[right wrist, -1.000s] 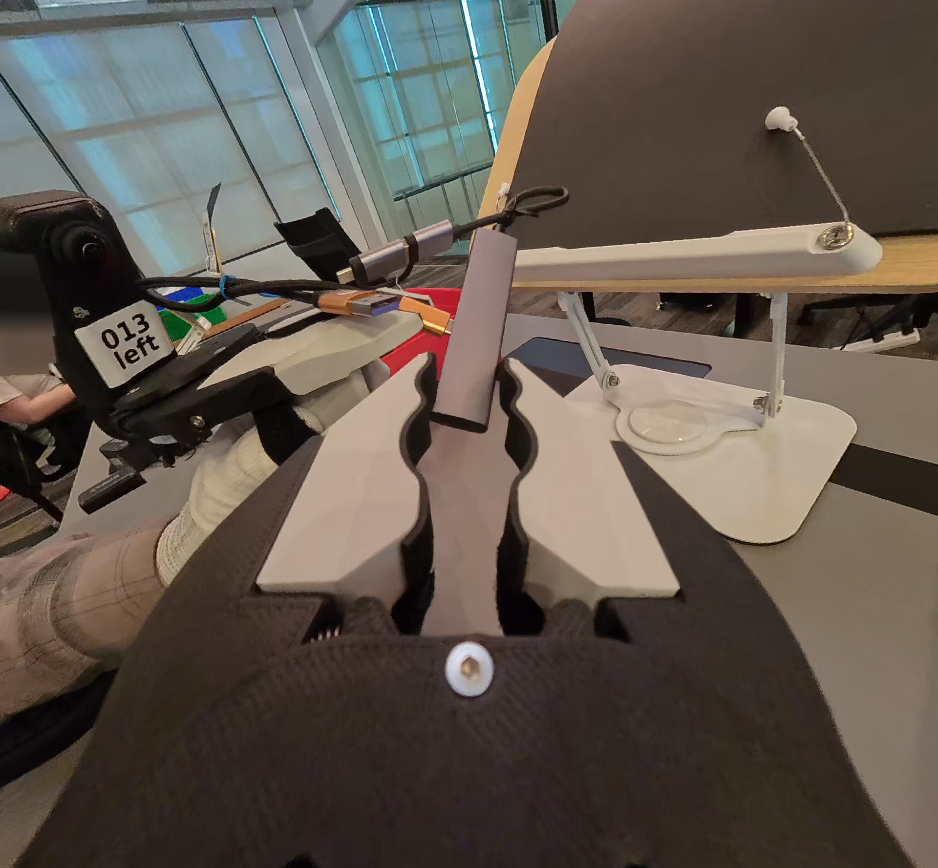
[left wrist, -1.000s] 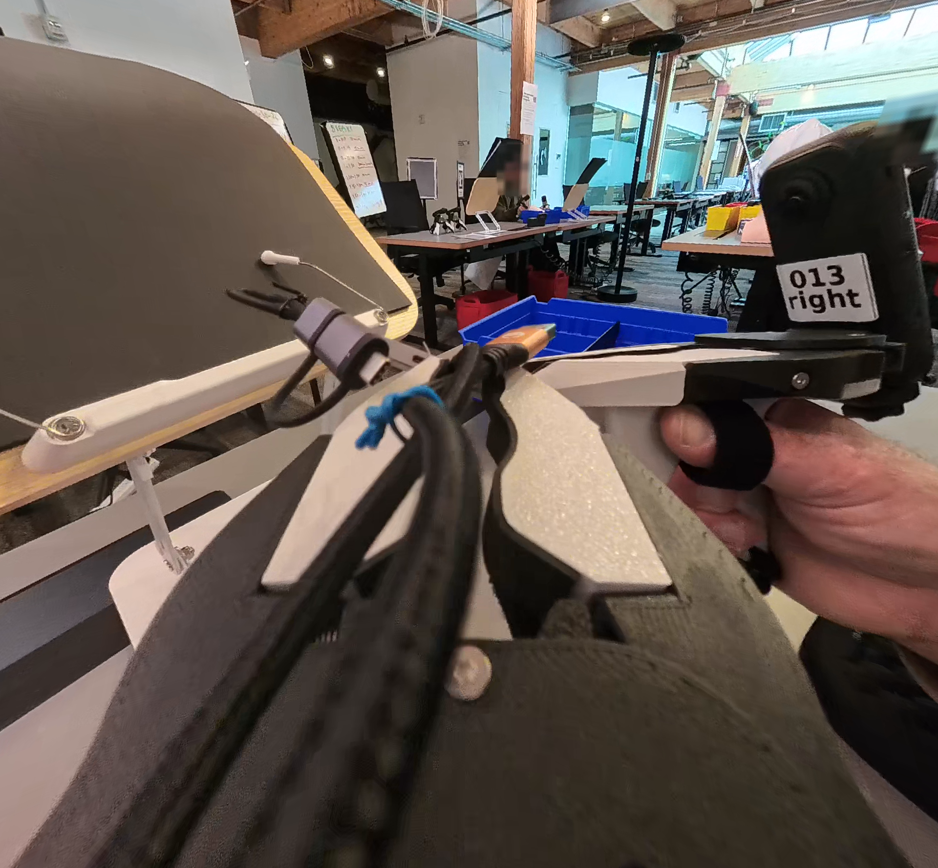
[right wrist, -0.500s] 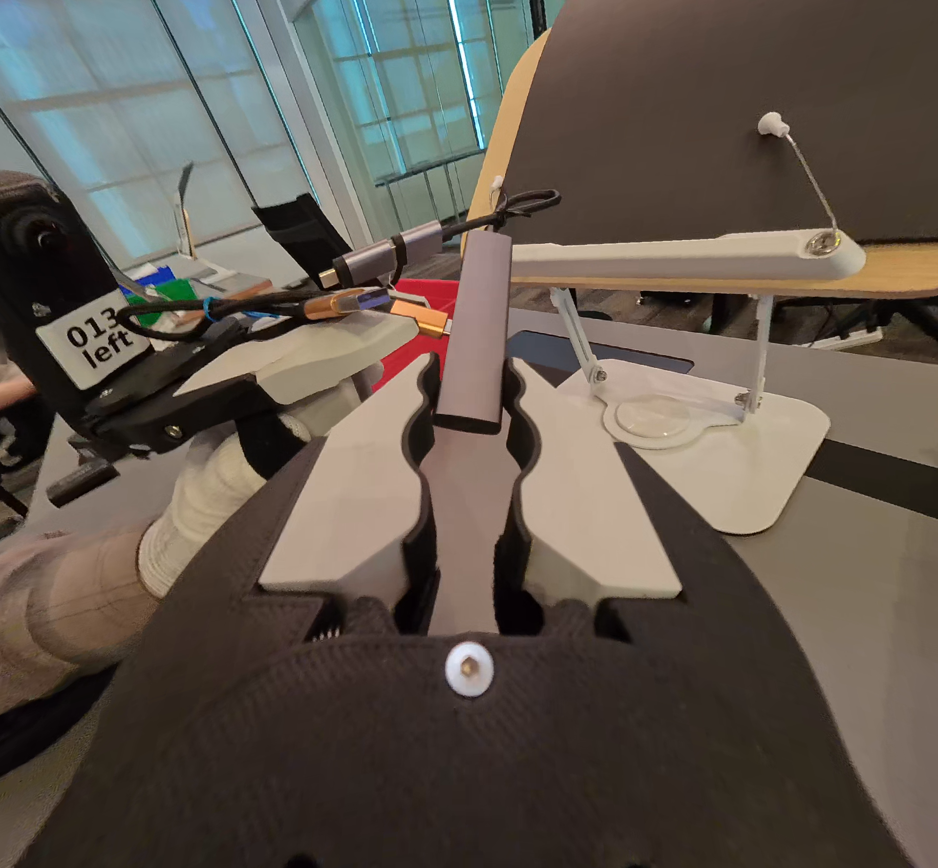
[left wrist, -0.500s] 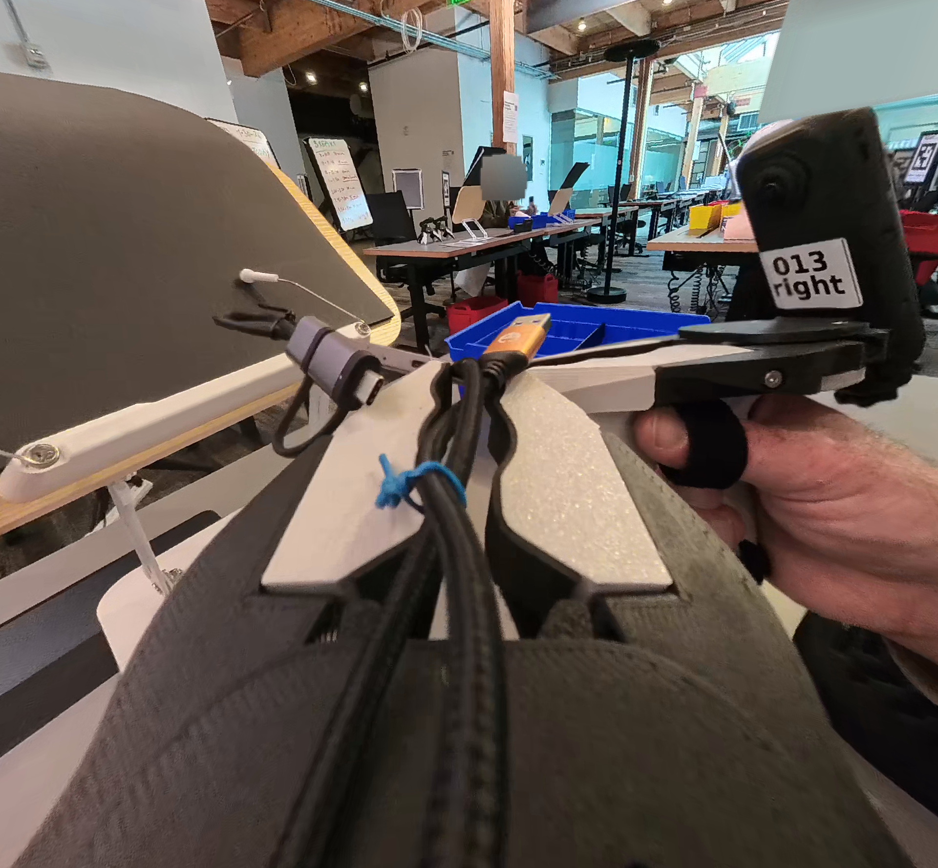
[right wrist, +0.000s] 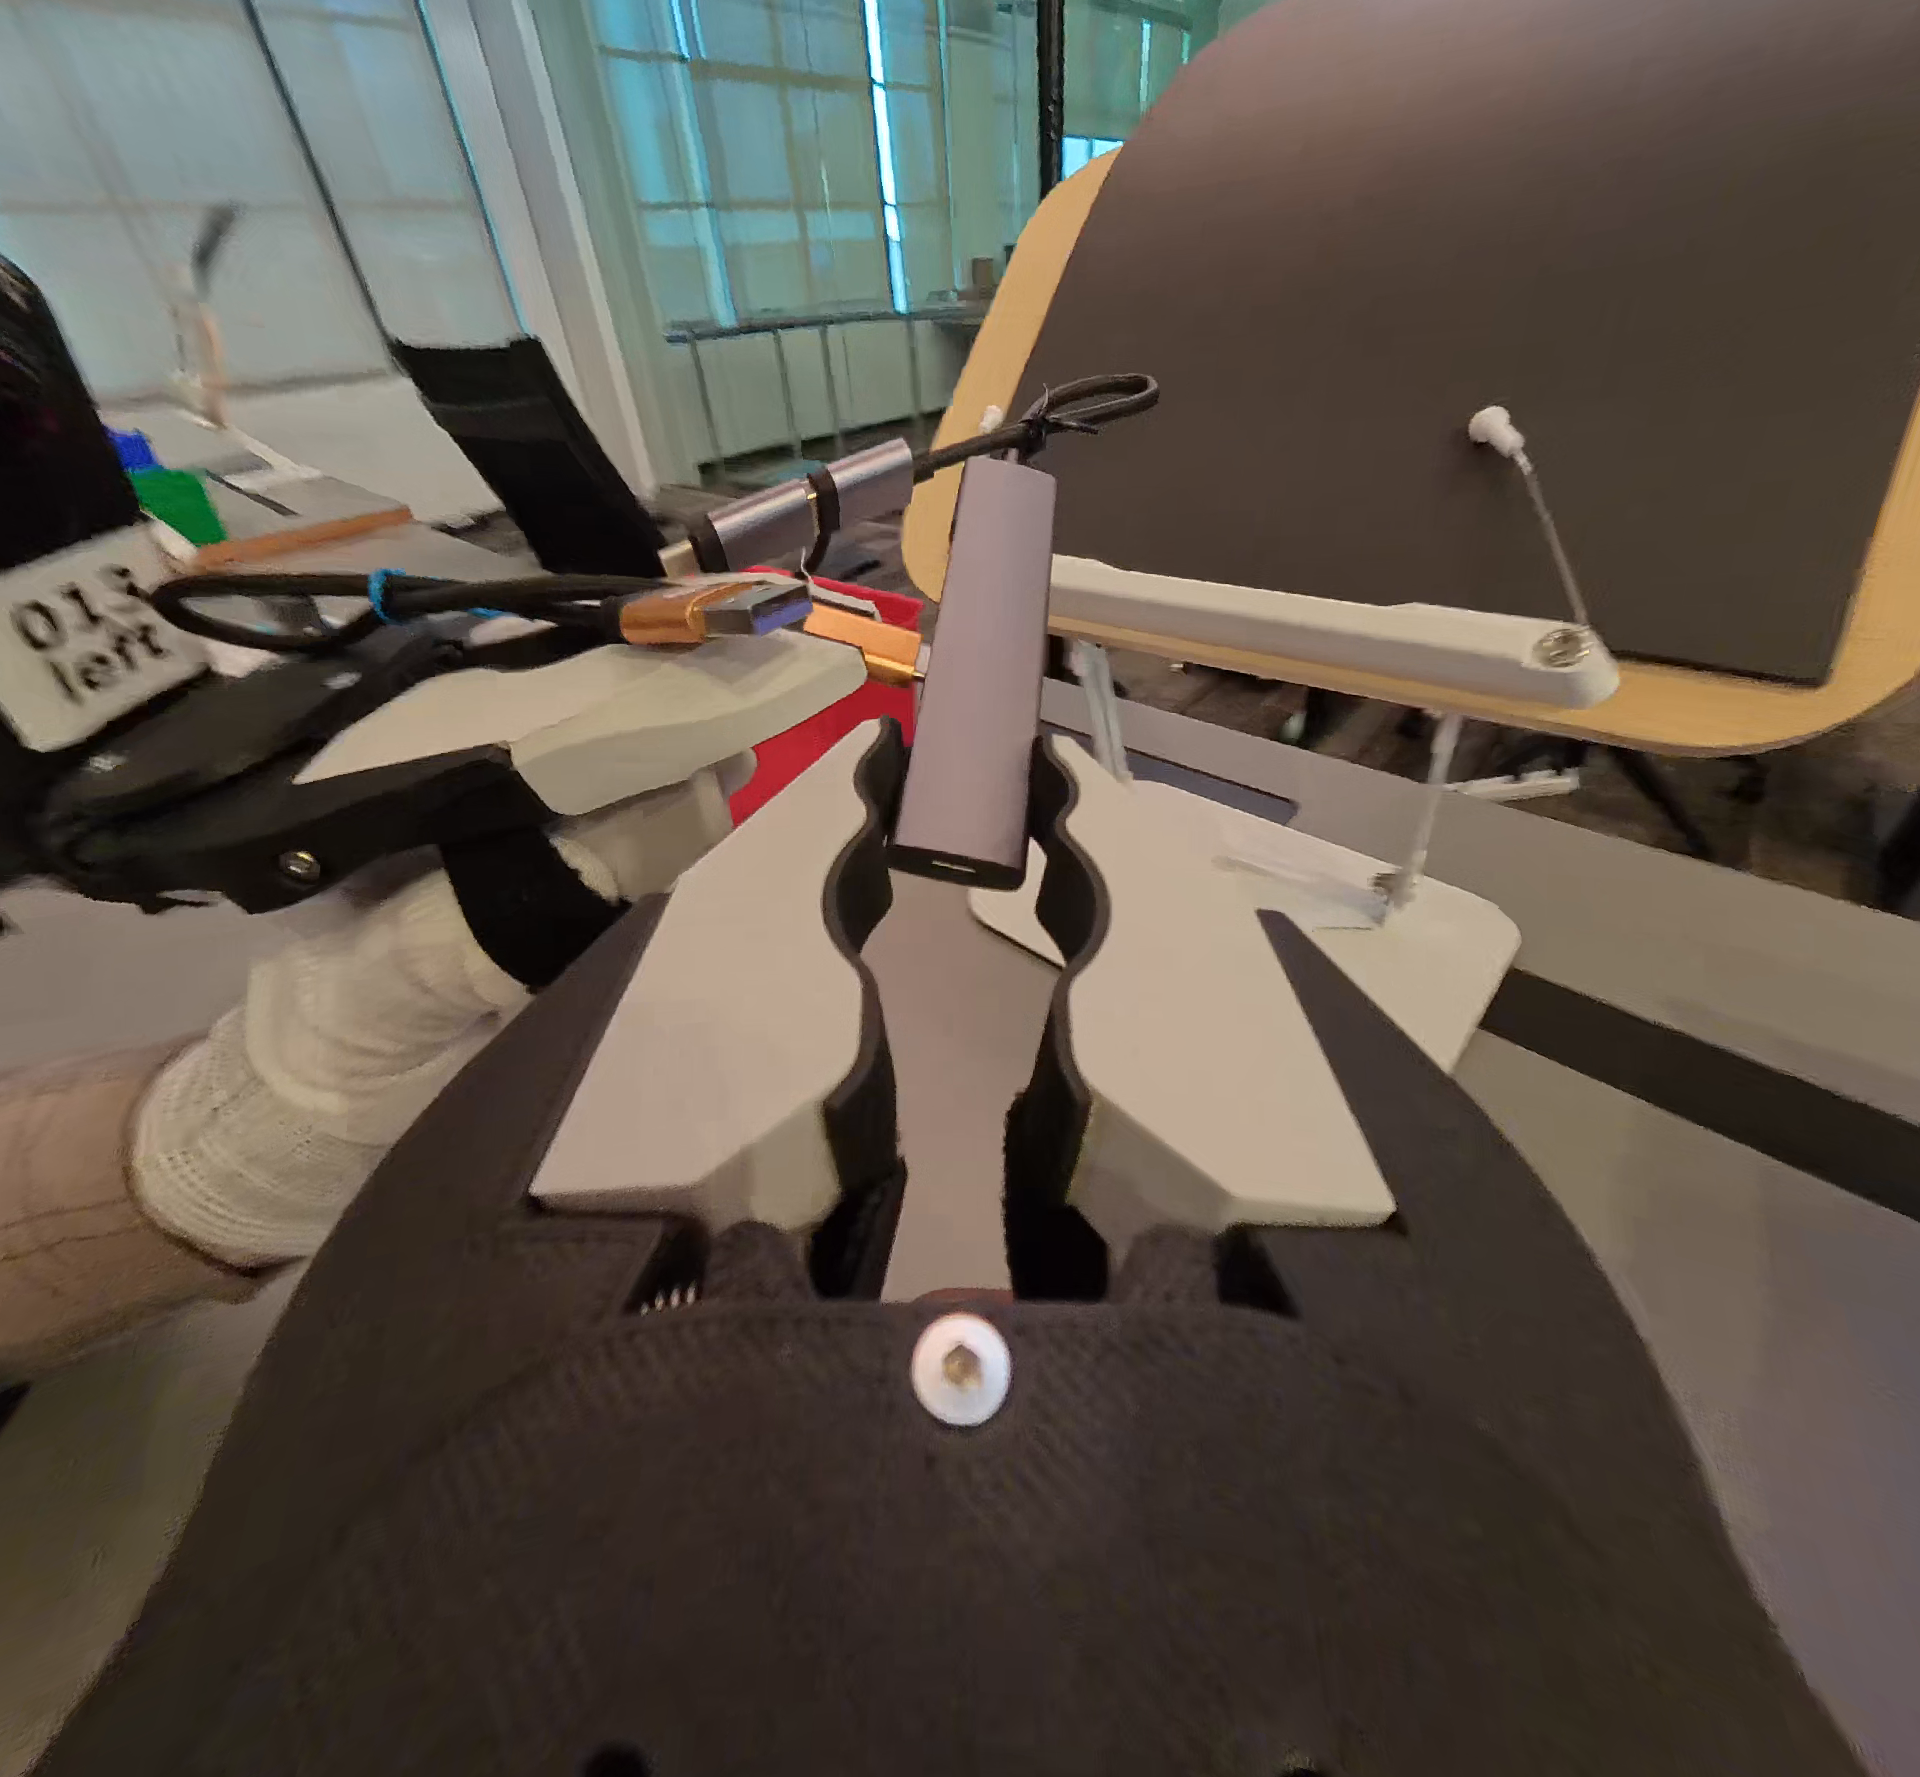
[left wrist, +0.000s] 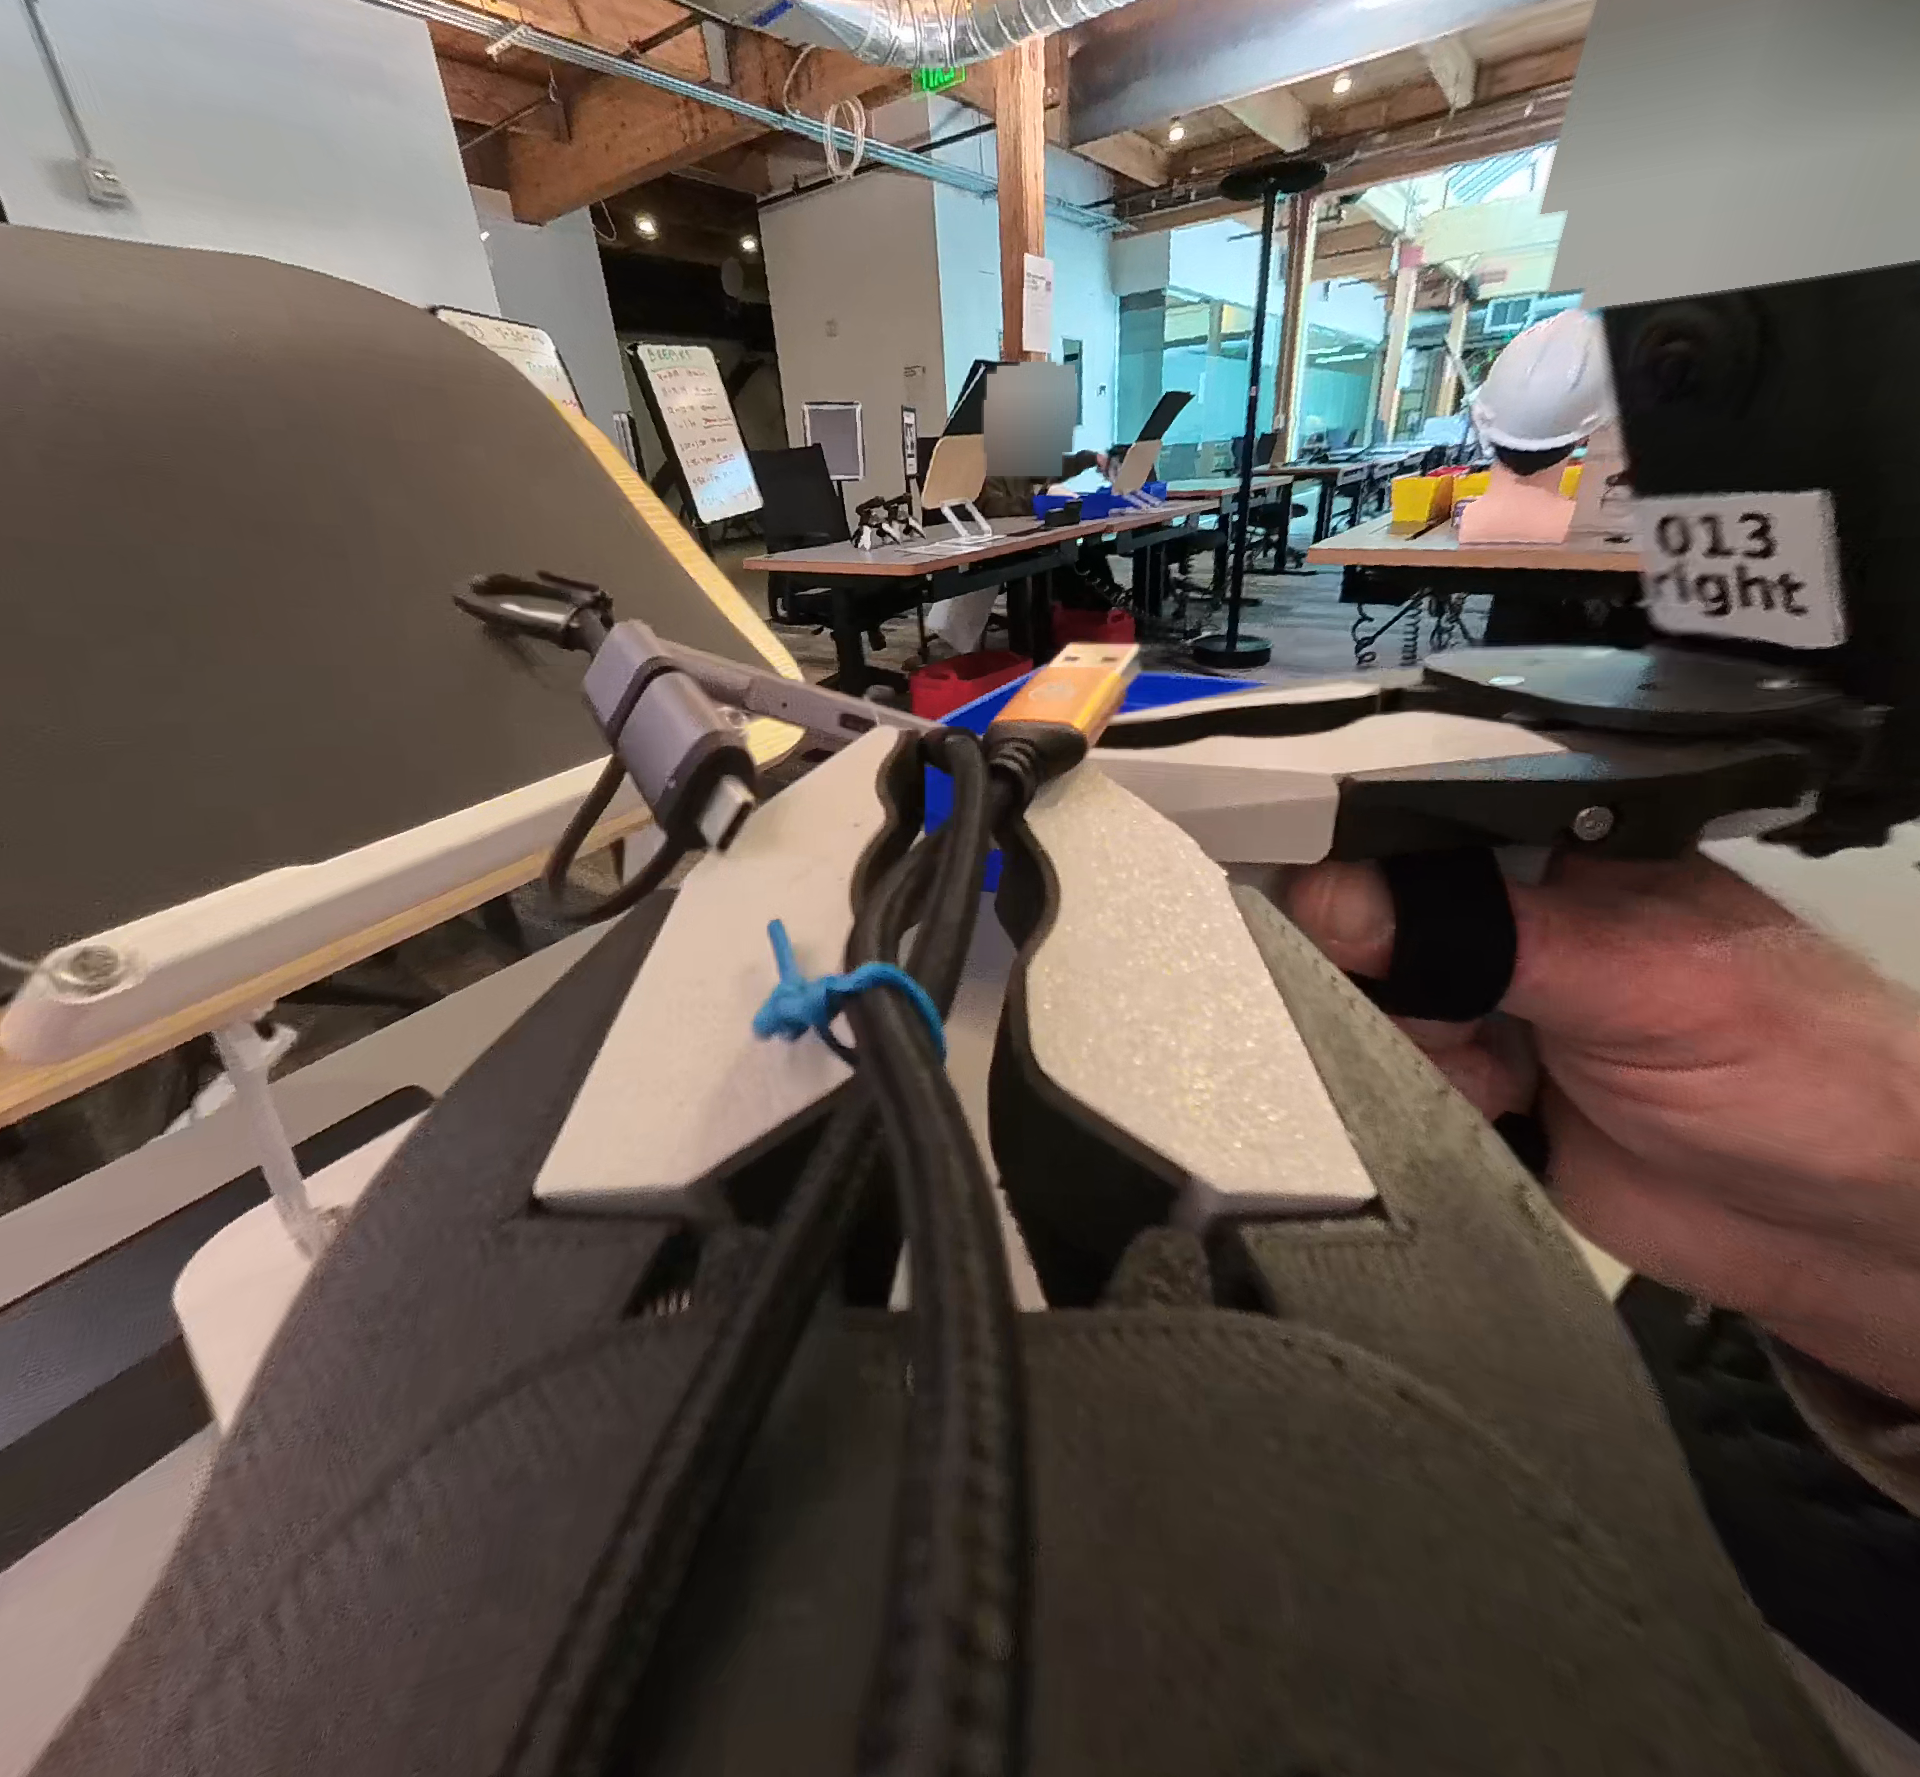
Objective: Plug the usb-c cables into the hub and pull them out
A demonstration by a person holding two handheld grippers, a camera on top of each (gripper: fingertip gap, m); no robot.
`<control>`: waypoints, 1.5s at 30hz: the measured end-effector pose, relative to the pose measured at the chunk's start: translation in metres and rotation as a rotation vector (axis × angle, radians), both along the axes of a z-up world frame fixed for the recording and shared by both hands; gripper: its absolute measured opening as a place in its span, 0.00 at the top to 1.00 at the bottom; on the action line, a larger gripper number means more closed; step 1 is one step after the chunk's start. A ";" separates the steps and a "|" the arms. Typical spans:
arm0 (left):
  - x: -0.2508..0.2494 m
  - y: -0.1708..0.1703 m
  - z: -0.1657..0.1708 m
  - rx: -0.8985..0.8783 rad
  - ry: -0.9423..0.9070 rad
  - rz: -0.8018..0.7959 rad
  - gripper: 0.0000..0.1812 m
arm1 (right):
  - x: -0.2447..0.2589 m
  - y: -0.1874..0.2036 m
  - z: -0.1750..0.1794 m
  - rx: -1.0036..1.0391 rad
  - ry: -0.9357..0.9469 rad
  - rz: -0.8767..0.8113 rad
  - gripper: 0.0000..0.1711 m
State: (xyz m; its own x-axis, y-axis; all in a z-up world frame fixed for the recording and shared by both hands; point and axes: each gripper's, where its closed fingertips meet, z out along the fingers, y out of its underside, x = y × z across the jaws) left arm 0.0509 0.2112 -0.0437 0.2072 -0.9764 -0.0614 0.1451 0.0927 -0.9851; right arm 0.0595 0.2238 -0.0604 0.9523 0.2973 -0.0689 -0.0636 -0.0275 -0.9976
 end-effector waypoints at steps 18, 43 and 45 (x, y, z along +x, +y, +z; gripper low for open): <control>0.017 -0.002 -0.026 -0.034 0.207 -0.088 0.78 | 0.039 0.006 -0.015 -0.050 0.120 -0.039 0.88; -0.148 0.001 -0.058 0.095 1.101 -0.362 0.84 | 0.063 -0.010 -0.093 -0.367 0.026 0.078 0.87; -0.164 0.028 -0.057 0.059 1.114 -0.239 0.84 | 0.058 -0.010 -0.101 -0.390 0.002 0.089 0.87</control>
State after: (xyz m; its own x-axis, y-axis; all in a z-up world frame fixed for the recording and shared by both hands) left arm -0.1128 0.2396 -0.1010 -0.1819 -0.9730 -0.1420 -0.7869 0.2306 -0.5723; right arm 0.1176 0.2138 -0.1616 0.9238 0.3298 -0.1945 -0.0455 -0.4097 -0.9111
